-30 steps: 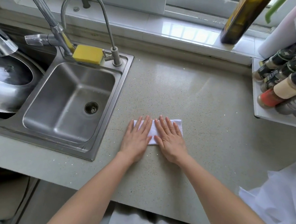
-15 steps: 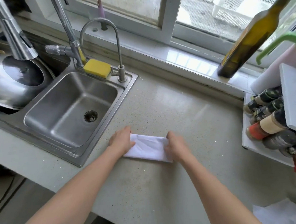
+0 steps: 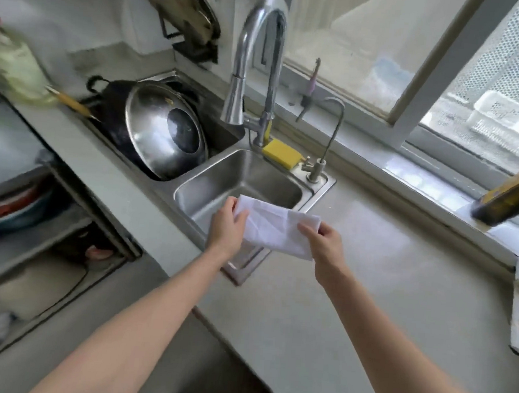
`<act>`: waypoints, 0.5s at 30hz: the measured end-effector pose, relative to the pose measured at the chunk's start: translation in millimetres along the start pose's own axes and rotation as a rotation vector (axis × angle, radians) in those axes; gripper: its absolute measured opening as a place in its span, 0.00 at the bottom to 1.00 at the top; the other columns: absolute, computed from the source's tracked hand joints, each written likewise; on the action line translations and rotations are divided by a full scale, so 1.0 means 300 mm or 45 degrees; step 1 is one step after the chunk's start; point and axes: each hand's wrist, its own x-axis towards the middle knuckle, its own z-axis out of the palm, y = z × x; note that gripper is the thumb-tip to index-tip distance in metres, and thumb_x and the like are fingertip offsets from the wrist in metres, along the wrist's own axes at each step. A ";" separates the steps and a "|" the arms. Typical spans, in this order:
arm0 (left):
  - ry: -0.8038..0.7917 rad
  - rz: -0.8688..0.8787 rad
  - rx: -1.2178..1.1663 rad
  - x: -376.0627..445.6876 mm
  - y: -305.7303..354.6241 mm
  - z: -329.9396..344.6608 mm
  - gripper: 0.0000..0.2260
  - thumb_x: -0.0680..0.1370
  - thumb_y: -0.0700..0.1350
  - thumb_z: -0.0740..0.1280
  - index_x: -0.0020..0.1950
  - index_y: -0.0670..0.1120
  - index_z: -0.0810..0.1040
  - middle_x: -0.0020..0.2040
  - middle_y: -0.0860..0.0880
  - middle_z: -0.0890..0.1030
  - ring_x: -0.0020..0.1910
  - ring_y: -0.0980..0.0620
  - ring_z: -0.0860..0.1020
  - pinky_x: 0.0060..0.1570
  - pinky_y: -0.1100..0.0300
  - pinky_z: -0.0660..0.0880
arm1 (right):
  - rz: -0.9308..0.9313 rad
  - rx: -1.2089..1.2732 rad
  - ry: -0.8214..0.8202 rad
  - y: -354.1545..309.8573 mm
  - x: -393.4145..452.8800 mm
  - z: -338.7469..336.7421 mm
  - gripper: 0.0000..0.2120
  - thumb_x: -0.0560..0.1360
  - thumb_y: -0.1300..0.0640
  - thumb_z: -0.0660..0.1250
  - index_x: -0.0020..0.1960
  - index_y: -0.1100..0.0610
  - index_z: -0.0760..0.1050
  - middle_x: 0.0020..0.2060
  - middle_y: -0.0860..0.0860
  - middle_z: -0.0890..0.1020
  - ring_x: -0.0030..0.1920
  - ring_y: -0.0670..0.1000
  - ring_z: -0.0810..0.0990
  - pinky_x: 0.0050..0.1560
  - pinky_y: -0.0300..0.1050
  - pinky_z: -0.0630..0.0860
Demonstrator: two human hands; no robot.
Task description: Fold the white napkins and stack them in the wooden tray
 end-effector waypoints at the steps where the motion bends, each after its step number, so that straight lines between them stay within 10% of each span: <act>1: 0.039 -0.006 -0.019 0.001 -0.028 -0.097 0.02 0.79 0.39 0.62 0.47 0.44 0.70 0.42 0.49 0.76 0.42 0.50 0.73 0.37 0.61 0.64 | -0.020 -0.007 -0.034 -0.019 -0.021 0.095 0.05 0.74 0.63 0.67 0.48 0.63 0.79 0.40 0.56 0.81 0.39 0.53 0.79 0.38 0.44 0.76; 15: 0.819 -0.360 0.187 -0.187 -0.632 -1.571 0.06 0.82 0.44 0.60 0.48 0.42 0.69 0.46 0.47 0.73 0.44 0.50 0.70 0.39 0.62 0.60 | -0.357 -0.331 -0.739 -0.129 -0.606 1.638 0.05 0.78 0.59 0.64 0.48 0.61 0.74 0.40 0.54 0.79 0.40 0.50 0.77 0.40 0.43 0.73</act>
